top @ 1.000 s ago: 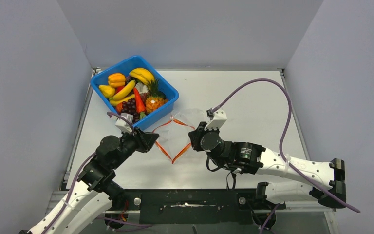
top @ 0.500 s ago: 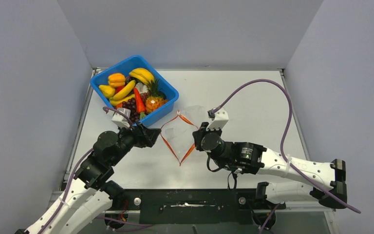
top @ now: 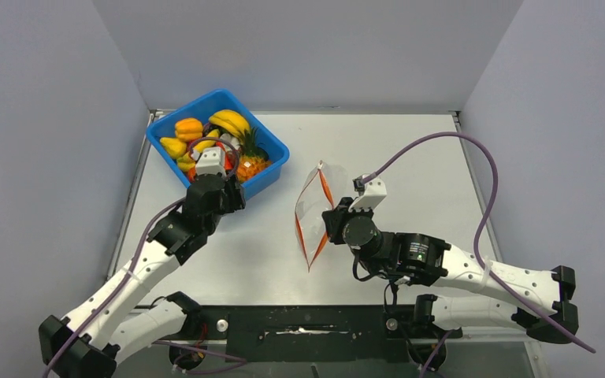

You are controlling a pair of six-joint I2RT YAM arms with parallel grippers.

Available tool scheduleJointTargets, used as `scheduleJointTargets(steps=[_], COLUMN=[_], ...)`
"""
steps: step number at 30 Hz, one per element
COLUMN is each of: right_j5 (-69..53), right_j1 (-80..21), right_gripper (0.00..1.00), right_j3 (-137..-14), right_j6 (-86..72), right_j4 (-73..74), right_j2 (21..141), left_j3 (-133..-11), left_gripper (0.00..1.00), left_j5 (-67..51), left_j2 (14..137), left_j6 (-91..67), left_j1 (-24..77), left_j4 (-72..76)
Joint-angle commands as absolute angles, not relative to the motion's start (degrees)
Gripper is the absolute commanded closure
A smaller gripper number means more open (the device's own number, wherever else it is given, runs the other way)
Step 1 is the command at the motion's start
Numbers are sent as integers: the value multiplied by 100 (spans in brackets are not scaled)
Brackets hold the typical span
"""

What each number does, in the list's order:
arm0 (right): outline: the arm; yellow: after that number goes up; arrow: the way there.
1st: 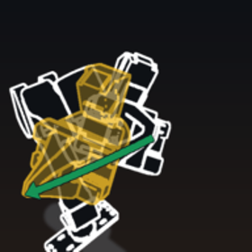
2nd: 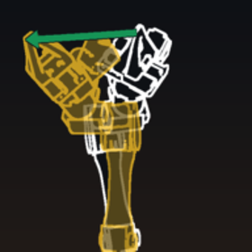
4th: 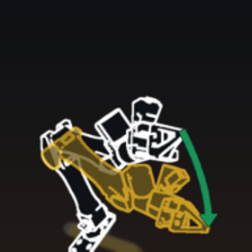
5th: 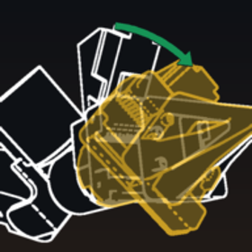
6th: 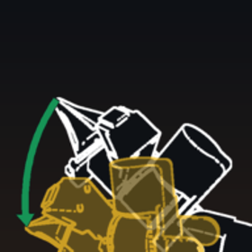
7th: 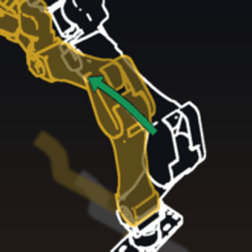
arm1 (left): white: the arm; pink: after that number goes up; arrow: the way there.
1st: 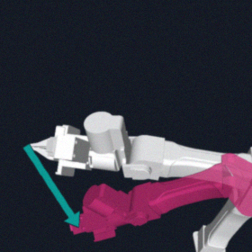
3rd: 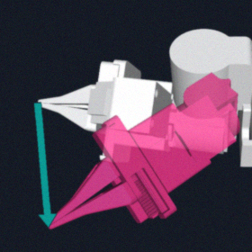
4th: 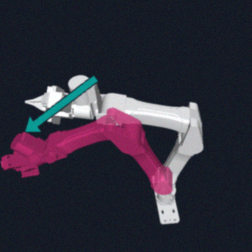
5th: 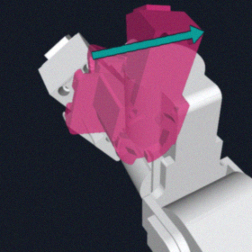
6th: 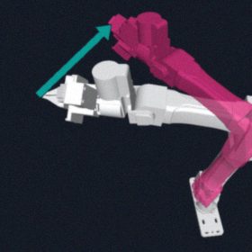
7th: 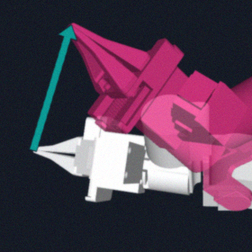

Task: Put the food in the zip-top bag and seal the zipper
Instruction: Open the zipper of the food storage bag, then pick up the fake vegetable from the bin.

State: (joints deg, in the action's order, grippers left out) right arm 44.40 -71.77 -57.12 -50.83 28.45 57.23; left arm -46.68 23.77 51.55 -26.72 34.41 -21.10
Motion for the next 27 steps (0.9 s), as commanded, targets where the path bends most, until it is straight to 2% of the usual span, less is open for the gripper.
scheduleJointTargets(steps=[1,6,9,23,27], right_j5=[4565,4496,4500,4443,4486], right_j1=[-7213,-7231,-7250,-7277,-7288], right_gripper=[100,100,100,100,100], right_j3=[-5695,-5760,-5737,-5878,-5915], right_j6=[-5098,-5114,-5166,-5134,-5133], right_j4=[2736,2768,2728,2762,2842], right_j2=[5616,5694,5725,5898,5875], left_j3=[-5198,-5537,-5666,-6266,-6305], left_gripper=[57,58,58,55,52], left_j5=[2652,1534,1351,994,909], left_j2=[5719,6511,6938,8495,8810], left_j6=[-2402,-2537,-2598,-2571,-2553], left_j1=[2968,1871,1506,1114,1047], left_j4=[-1937,-1801,-1612,-829,-752])
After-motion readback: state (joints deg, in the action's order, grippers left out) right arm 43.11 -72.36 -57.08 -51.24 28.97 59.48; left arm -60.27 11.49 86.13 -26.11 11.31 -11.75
